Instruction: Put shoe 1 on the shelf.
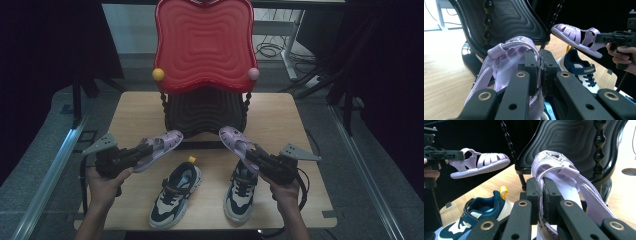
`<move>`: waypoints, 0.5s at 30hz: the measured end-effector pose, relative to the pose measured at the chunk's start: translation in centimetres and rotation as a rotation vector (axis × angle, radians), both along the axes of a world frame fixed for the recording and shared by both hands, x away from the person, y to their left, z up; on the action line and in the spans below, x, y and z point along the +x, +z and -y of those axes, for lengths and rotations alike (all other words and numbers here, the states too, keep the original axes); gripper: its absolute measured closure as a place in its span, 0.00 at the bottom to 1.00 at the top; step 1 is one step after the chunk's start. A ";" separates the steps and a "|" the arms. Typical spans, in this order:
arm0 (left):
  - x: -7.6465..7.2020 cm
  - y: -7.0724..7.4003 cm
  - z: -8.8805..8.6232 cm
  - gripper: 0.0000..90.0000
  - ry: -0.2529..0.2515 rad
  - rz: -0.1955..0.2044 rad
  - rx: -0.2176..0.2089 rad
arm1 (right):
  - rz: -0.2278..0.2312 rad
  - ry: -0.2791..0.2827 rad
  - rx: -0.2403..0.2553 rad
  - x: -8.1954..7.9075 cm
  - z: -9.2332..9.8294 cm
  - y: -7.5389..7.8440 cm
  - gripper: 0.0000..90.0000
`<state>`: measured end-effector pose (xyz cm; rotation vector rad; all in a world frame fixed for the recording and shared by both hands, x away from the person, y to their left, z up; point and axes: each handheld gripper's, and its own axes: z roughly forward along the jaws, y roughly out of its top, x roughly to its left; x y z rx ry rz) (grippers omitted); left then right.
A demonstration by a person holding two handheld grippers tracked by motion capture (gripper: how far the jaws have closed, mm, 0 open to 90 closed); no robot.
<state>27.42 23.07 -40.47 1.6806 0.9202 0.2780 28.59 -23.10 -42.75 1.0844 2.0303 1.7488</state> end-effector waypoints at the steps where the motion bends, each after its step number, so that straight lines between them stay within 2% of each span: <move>1: 0.1 0.0 0.1 0.95 0.000 0.002 0.002 | 0.005 0.000 -0.001 0.1 -0.2 0.0 0.94; 15: 1.0 0.0 1.1 0.94 0.018 0.018 0.005 | 0.002 -0.004 0.007 0.8 -1.1 -0.1 0.94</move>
